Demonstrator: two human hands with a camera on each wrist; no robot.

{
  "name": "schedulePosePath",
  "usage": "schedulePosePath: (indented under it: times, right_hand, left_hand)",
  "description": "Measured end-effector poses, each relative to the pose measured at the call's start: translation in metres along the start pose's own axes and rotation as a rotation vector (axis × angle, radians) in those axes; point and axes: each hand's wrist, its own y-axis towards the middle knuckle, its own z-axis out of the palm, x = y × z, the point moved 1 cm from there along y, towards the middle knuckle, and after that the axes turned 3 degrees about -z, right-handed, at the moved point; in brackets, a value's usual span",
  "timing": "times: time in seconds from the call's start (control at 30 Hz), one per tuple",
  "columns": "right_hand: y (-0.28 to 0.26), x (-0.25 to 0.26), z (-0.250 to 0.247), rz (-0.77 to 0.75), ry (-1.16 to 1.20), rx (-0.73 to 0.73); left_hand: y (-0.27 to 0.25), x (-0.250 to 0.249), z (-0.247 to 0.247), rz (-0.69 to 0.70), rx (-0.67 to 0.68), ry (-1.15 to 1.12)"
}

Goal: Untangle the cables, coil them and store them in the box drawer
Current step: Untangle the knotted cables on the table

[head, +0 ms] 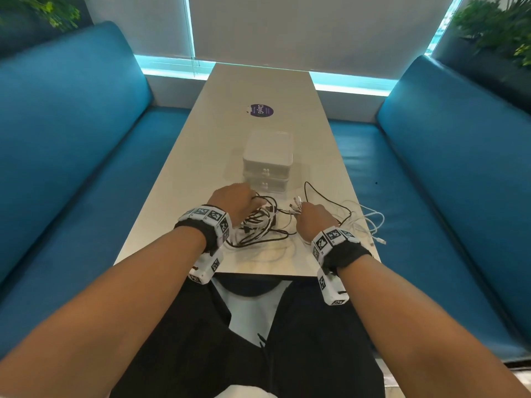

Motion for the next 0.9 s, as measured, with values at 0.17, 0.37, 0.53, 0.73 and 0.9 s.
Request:
schedulePosePath:
  times: [0.17, 0.37, 0.53, 0.73, 0.9]
  right_hand:
    - [-0.004, -0.003, -0.001, 0.008, -0.015, -0.003]
    - [-0.003, -0.006, -0.006, 0.012, -0.008, -0.029]
    - [-0.003, -0.005, -0.008, 0.026, -0.013, -0.052]
    - [-0.002, -0.008, -0.008, 0.035, -0.014, -0.035]
    - [0.000, -0.015, -0.005, 0.045, -0.003, -0.012]
  left_hand:
    - [-0.005, -0.006, 0.000, 0.024, -0.004, 0.269]
    - [-0.003, -0.002, -0.001, 0.053, -0.028, 0.217]
    - [-0.005, 0.000, -0.005, 0.090, -0.060, 0.247]
    - [-0.005, 0.009, -0.008, 0.056, -0.094, 0.281]
    - [-0.009, 0.012, -0.012, 0.049, -0.031, 0.167]
